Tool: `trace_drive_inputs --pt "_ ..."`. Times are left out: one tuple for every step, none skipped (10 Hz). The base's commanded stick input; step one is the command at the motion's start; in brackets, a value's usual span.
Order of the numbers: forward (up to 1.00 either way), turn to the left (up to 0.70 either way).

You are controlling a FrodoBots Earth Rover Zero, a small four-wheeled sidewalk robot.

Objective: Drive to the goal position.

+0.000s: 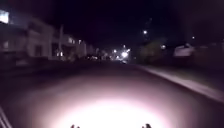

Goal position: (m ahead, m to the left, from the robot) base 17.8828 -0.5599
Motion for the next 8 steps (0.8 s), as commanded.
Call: trace_drive_inputs --pt "0.70 0.00" --pt "0.70 0.00" --pt "0.70 0.00" --pt "0.70 0.00" --pt "0.70 0.00" --pt "0.70 0.00" --pt "0.70 0.00" --pt "0.70 0.00"
